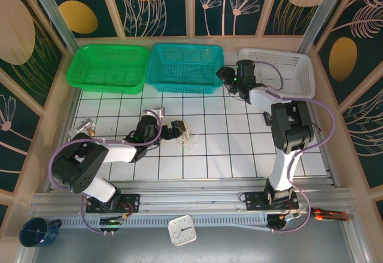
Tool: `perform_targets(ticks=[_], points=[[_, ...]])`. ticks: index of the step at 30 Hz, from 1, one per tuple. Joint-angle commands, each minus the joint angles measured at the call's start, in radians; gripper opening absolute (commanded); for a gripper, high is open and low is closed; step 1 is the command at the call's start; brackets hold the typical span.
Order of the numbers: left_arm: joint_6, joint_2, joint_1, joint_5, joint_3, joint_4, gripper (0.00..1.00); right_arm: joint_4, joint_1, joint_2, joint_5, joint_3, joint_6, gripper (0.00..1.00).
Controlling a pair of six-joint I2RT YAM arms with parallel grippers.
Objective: Untangle the cables
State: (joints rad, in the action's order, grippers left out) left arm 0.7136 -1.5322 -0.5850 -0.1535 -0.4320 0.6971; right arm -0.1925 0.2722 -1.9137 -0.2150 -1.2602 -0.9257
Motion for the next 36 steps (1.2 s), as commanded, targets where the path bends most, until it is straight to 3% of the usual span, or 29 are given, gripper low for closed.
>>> perform_targets(ticks=[1, 9, 11, 16, 29, 31, 33, 36], points=[[0.017, 0.004, 0.002, -0.012, 0.010, 0.038, 0.99, -0.130, -0.005, -0.018, 0.099, 0.033, -0.115, 0.55], [0.017, 0.003, 0.002, -0.015, 0.018, 0.045, 0.99, -0.259, 0.011, -0.017, 0.192, 0.049, -0.184, 0.41], [0.020, 0.001, 0.003, -0.016, 0.019, 0.049, 0.99, -0.273, 0.012, -0.028, 0.197, 0.044, -0.204, 0.33], [0.021, 0.006, 0.002, -0.016, 0.026, 0.053, 0.99, -0.287, 0.013, -0.049, 0.177, 0.021, -0.208, 0.01], [0.020, 0.025, 0.002, -0.015, 0.037, 0.056, 0.99, -0.229, 0.040, 0.015, 0.156, -0.032, -0.059, 0.00], [0.020, 0.030, 0.004, -0.014, 0.038, 0.053, 0.99, -0.220, 0.040, 0.037, 0.179, -0.006, -0.078, 0.12], [0.017, 0.036, 0.003, -0.012, 0.039, 0.049, 0.99, -0.229, 0.041, 0.062, 0.197, 0.039, -0.107, 0.40], [0.015, 0.042, 0.003, -0.012, 0.042, 0.045, 0.99, -0.232, 0.041, 0.089, 0.210, 0.095, -0.154, 0.58]])
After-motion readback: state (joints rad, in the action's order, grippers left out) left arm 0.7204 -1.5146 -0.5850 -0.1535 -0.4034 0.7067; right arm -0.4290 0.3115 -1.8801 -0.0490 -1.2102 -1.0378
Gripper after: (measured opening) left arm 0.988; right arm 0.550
